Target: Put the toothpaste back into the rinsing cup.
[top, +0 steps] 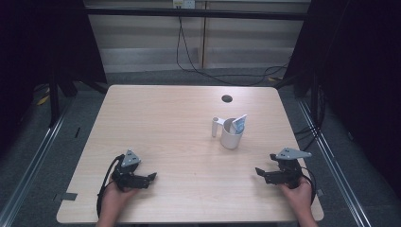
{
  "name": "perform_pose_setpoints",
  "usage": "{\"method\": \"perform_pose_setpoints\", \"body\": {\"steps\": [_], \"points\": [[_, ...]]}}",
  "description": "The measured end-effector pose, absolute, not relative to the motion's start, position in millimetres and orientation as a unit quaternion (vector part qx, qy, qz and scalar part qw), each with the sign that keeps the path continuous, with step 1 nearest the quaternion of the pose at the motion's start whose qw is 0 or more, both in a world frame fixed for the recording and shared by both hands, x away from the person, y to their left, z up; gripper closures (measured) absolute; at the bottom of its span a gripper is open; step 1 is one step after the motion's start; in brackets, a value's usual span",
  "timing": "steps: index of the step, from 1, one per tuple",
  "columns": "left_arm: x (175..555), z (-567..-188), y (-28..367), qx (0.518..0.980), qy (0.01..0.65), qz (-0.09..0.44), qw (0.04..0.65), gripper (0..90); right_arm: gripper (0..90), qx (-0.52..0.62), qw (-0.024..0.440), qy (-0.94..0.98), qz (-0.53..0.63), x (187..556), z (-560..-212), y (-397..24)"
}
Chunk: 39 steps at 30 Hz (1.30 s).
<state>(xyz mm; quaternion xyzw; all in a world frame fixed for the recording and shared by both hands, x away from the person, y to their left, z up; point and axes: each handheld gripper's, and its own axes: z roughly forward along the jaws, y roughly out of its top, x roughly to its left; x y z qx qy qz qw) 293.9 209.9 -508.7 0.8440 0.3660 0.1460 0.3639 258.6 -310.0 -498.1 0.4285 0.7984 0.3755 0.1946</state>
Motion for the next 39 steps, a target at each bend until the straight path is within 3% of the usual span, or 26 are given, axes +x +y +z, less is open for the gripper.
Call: {"method": "perform_pose_setpoints", "body": {"steps": [39], "points": [[294, -509, 210, 0.844, 0.365, 0.147, 0.363, 13.1, 14.1, 0.434, 0.187, 0.81, 0.348, 255, -511, -312]]}}
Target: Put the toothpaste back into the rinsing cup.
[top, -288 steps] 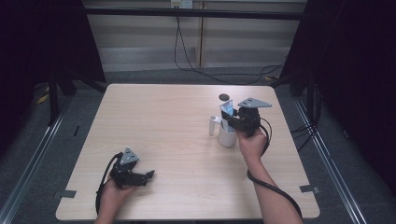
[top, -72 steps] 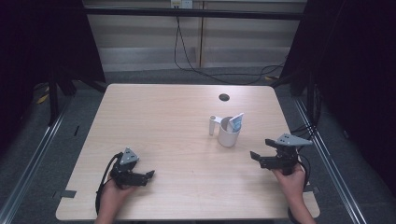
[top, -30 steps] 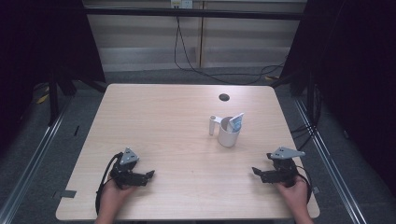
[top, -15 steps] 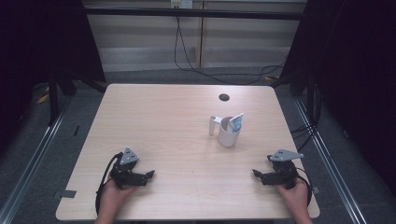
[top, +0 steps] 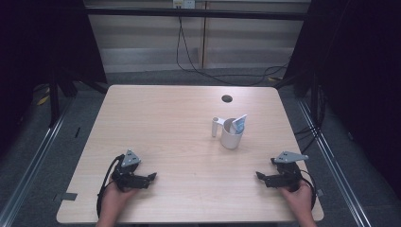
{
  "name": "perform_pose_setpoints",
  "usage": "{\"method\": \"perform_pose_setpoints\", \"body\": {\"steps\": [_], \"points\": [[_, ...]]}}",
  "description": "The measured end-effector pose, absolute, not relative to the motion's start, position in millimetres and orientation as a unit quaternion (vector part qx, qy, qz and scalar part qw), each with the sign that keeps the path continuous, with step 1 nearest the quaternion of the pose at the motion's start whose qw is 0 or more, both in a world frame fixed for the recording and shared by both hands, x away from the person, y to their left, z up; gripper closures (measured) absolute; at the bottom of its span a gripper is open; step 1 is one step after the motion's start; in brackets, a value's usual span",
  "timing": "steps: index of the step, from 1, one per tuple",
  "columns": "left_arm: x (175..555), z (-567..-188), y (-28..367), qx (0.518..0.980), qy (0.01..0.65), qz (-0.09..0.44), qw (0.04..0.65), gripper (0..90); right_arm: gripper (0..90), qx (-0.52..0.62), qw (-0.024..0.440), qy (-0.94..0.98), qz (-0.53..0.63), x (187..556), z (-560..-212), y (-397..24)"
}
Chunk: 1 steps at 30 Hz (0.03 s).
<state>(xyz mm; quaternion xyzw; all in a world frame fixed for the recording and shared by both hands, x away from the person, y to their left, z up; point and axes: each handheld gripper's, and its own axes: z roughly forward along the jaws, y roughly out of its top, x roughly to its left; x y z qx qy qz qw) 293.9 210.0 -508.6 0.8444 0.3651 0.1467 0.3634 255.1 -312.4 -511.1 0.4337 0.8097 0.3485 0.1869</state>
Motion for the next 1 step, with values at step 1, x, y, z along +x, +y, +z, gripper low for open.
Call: {"method": "perform_pose_setpoints", "body": {"steps": [1], "points": [[293.9, -508.6, 210.0, 0.844, 0.365, 0.147, 0.363, 13.0, 14.1, 0.434, 0.186, 0.81, 0.349, 255.0, -511.1, -312.5]]}}
